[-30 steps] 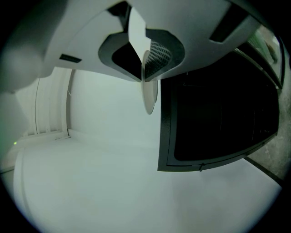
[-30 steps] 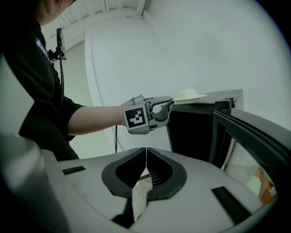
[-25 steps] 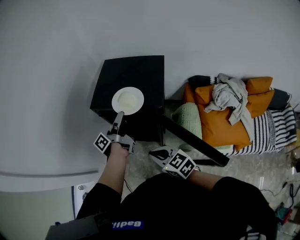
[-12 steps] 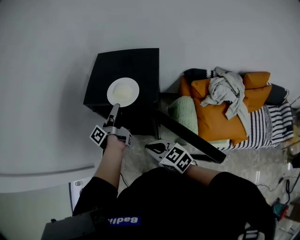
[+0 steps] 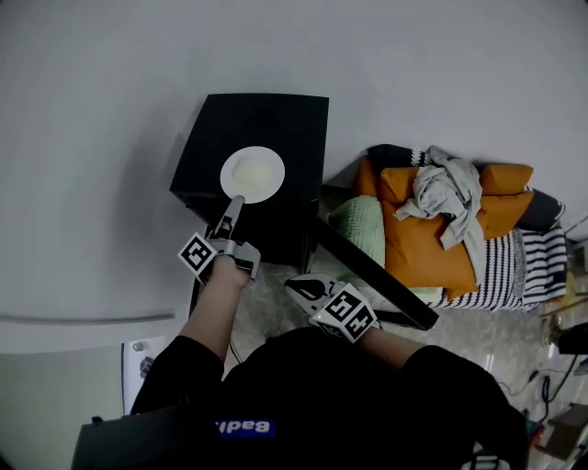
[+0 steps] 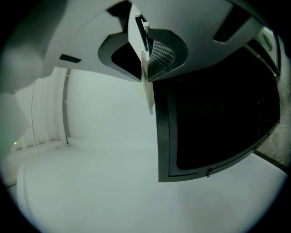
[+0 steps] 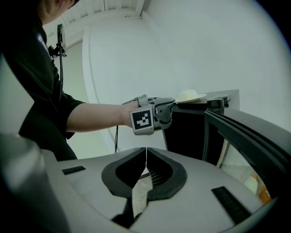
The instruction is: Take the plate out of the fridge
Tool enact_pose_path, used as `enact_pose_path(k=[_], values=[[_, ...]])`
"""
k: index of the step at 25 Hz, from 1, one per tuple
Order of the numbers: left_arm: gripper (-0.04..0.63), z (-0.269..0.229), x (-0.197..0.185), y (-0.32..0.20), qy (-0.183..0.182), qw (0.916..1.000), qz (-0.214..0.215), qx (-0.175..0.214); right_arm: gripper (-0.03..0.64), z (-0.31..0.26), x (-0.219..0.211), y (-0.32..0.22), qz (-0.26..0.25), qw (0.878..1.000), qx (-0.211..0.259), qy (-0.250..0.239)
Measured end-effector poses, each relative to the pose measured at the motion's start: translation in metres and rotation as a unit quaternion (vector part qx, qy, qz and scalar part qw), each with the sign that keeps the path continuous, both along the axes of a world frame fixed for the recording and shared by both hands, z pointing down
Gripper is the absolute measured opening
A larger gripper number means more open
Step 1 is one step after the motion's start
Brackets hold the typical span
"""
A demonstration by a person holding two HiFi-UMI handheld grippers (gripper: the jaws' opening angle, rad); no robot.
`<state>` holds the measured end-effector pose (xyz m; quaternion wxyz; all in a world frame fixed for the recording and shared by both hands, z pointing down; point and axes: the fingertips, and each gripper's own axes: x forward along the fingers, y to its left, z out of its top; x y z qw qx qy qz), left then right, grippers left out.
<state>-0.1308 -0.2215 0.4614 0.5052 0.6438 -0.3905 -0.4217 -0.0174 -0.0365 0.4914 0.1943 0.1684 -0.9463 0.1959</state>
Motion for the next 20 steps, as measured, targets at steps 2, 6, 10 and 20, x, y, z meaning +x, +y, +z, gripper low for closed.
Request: enact_pose_path(k=[2, 6, 10, 20], values=[[0.053, 0.001, 0.001, 0.002, 0.000, 1.0000, 0.005, 0.000, 0.012, 0.000, -0.001, 0.000, 0.001, 1.000, 0.002, 0.001], [0.066, 0.000, 0.002, 0.005, 0.000, 0.9999, 0.012, 0.000, 0.012, -0.001, -0.003, -0.001, -0.002, 1.000, 0.003, 0.002], [0.066, 0.001, 0.000, 0.015, -0.006, 0.9999, 0.015, 0.000, 0.012, -0.001, -0.005, 0.001, -0.006, 1.000, 0.003, 0.002], [0.065, -0.023, 0.004, 0.071, -0.095, 0.9931, 0.059, 0.036, 0.012, -0.002, -0.015, 0.006, -0.017, 1.000, 0.004, 0.000]])
